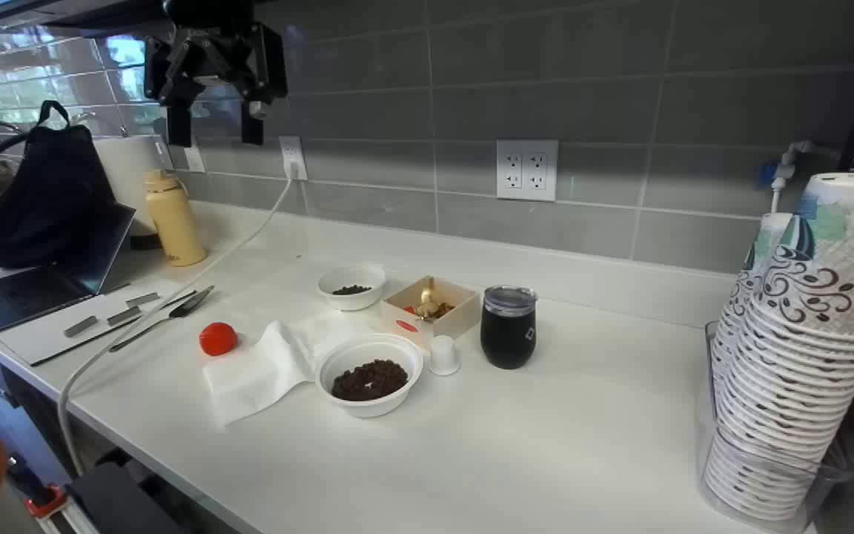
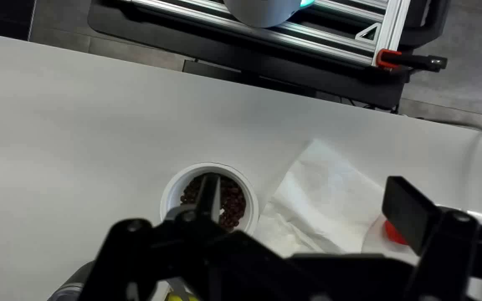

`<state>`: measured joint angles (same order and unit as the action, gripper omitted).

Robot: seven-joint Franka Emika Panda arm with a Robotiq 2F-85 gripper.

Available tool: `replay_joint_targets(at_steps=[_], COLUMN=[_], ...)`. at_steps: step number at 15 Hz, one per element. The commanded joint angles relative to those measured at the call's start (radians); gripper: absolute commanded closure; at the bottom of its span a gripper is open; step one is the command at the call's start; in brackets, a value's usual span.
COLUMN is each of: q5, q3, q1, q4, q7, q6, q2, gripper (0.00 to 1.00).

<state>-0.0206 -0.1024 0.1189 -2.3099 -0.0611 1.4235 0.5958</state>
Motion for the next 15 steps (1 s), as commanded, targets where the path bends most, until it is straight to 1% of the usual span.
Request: replay_joint_targets(at_steps=[1, 4, 7, 12, 15], q5=[0.001, 0.001, 0.021, 0.070, 0.108], q3=[0.002, 0.002, -0.002, 0.005, 0.010], q1=[0.003, 0.003, 0.000, -0.011, -0.026], q4=[0.002, 0.003, -0.027, -0.074, -0.090], q7=[0.002, 0.002, 0.011, 0.024, 0.043], q6=[-0.001, -0.001, 0.047, 0.139, 0.149], q2=[-0.001, -0.001, 0.049, 0.211, 0.327], gripper=[0.00, 0.00, 0.00, 0.00, 0.00])
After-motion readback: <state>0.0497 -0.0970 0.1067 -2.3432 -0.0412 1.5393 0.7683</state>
